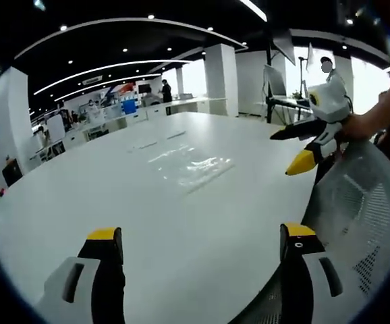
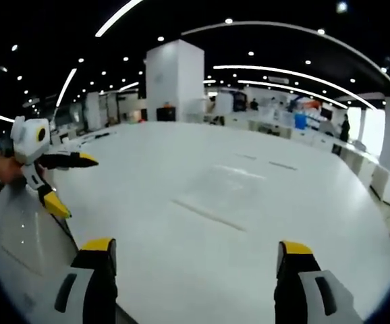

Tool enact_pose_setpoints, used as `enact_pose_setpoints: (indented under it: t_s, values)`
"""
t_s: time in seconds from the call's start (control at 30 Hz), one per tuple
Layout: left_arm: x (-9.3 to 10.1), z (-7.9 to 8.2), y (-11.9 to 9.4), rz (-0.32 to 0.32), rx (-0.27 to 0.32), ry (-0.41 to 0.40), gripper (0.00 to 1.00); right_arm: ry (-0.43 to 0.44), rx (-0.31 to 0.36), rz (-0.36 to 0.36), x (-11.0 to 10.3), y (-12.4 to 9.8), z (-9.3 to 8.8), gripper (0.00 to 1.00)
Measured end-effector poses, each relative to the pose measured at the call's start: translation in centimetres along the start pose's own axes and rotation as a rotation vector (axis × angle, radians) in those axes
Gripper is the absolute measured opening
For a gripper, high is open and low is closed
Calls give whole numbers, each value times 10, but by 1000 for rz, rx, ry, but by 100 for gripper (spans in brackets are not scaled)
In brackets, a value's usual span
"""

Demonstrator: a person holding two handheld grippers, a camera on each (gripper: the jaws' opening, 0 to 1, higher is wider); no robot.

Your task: Open the resealable bag by pulling the two sides of the seal apart until the entire bag opening is separated and visibly accessible.

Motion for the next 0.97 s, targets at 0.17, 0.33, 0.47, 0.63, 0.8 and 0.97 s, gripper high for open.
enact_pose_setpoints:
  t_s: [0.17,0.33,0.47,0.63,0.8,0.97]
  values:
    - [0,-5,0,10,-24,18,94,27,31,-28,8,-3,6,96]
    - [-5,-3,-2,32,-11,1,92,65,61,-69,15,-9,11,92]
    - [0,-6,0,12,-42,25,88,69,56,-80,17,-10,14,83]
    - [-3,-13,-2,37,-70,47,86,84,32,-64,14,-8,6,84]
    - [-18,2,-12,114,-12,71,87,67,27,-28,6,-6,7,85]
    - [-16,-3,-8,97,-36,71,86,77,-7,-11,2,-4,0,88]
Point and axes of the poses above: the point that each gripper's makers call its tool centre point, and the gripper's own axes: y roughly forward along the fingers, x roughly to its right, z roughly out of its top, the point moved 1 cm from there along -y, roughly backward along the fingers, and after that the axes turned 11 degrees about -z, right-handed, at the moved point
